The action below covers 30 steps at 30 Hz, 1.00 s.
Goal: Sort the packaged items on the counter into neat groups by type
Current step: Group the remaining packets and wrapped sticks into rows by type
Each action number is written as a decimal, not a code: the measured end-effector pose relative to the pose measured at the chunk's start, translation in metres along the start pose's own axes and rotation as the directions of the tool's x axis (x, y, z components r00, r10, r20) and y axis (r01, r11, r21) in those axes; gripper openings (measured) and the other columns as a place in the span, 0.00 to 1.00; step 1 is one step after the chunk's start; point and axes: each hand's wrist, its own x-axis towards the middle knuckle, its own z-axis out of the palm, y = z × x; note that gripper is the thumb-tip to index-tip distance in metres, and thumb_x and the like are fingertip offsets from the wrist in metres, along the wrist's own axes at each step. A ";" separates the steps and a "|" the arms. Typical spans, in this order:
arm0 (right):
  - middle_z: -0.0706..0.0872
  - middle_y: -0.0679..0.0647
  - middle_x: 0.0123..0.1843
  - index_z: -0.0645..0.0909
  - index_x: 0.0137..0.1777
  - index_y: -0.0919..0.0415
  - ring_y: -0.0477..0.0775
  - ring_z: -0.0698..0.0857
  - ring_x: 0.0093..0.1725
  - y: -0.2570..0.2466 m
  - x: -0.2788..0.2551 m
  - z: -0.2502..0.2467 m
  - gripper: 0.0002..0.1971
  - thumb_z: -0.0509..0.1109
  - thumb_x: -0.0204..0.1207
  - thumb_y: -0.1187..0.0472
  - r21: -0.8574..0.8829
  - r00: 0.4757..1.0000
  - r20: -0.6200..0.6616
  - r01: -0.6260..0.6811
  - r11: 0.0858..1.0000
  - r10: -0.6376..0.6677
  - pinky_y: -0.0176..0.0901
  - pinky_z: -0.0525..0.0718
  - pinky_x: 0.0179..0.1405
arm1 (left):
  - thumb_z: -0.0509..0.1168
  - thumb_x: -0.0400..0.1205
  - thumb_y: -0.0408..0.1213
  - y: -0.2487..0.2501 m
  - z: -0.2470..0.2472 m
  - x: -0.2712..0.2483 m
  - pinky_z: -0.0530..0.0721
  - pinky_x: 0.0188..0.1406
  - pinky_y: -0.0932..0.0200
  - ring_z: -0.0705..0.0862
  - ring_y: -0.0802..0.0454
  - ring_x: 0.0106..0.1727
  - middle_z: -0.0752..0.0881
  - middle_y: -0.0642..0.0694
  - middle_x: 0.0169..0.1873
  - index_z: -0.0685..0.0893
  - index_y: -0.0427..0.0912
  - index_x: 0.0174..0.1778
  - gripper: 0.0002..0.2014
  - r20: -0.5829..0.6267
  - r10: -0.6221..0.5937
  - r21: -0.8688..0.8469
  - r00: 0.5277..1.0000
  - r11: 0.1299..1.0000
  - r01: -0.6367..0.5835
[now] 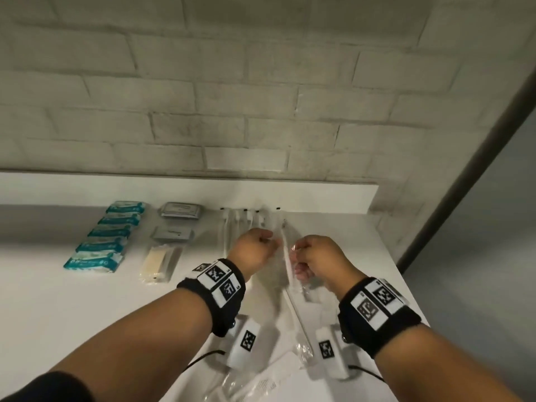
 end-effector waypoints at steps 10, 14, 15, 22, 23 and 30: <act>0.68 0.57 0.81 0.63 0.82 0.59 0.58 0.69 0.79 -0.008 0.052 0.005 0.29 0.62 0.83 0.52 -0.874 0.961 0.275 0.262 0.409 -0.028 0.45 0.65 0.77 | 0.58 0.82 0.51 -0.038 -0.022 0.015 0.51 0.84 0.47 0.54 0.41 0.85 0.55 0.42 0.84 0.58 0.48 0.83 0.34 0.369 0.104 0.843 0.923 0.382 -0.380; 0.71 0.62 0.78 0.65 0.80 0.60 0.63 0.75 0.73 0.002 0.072 0.019 0.31 0.67 0.79 0.52 -0.914 0.941 0.329 0.298 0.274 0.074 0.52 0.74 0.72 | 0.62 0.80 0.48 -0.048 -0.020 0.024 0.62 0.79 0.40 0.57 0.38 0.84 0.60 0.46 0.83 0.58 0.45 0.83 0.36 0.384 0.070 0.851 0.921 0.360 -0.382; 0.64 0.63 0.82 0.62 0.82 0.59 0.65 0.70 0.77 0.004 0.079 0.021 0.34 0.67 0.78 0.51 -0.922 0.942 0.323 0.292 0.254 0.089 0.54 0.70 0.76 | 0.63 0.79 0.47 -0.049 -0.020 0.026 0.63 0.78 0.40 0.59 0.39 0.83 0.62 0.46 0.82 0.59 0.45 0.83 0.36 0.382 0.082 0.851 0.921 0.358 -0.384; 0.42 0.59 0.87 0.46 0.85 0.57 0.70 0.48 0.84 -0.003 0.101 0.022 0.38 0.63 0.82 0.53 -0.936 0.939 0.309 0.274 0.220 0.148 0.62 0.55 0.82 | 0.65 0.78 0.48 -0.045 -0.022 0.034 0.64 0.78 0.42 0.63 0.42 0.81 0.65 0.46 0.81 0.60 0.43 0.83 0.37 0.382 0.062 0.845 0.922 0.379 -0.376; 0.41 0.58 0.87 0.45 0.86 0.56 0.70 0.47 0.84 -0.002 0.105 0.022 0.38 0.63 0.82 0.53 -0.937 0.936 0.316 0.283 0.205 0.154 0.63 0.56 0.82 | 0.65 0.78 0.48 -0.045 -0.022 0.036 0.63 0.78 0.41 0.62 0.42 0.81 0.65 0.46 0.81 0.60 0.43 0.83 0.37 0.387 0.043 0.842 0.921 0.390 -0.372; 0.38 0.63 0.86 0.39 0.85 0.56 0.72 0.44 0.84 0.002 0.122 0.027 0.39 0.57 0.79 0.52 -0.937 0.927 0.329 0.297 0.181 0.181 0.69 0.53 0.81 | 0.66 0.79 0.48 -0.037 -0.026 0.038 0.56 0.82 0.44 0.55 0.39 0.84 0.57 0.42 0.84 0.55 0.43 0.84 0.40 0.375 -0.008 0.835 0.927 0.438 -0.334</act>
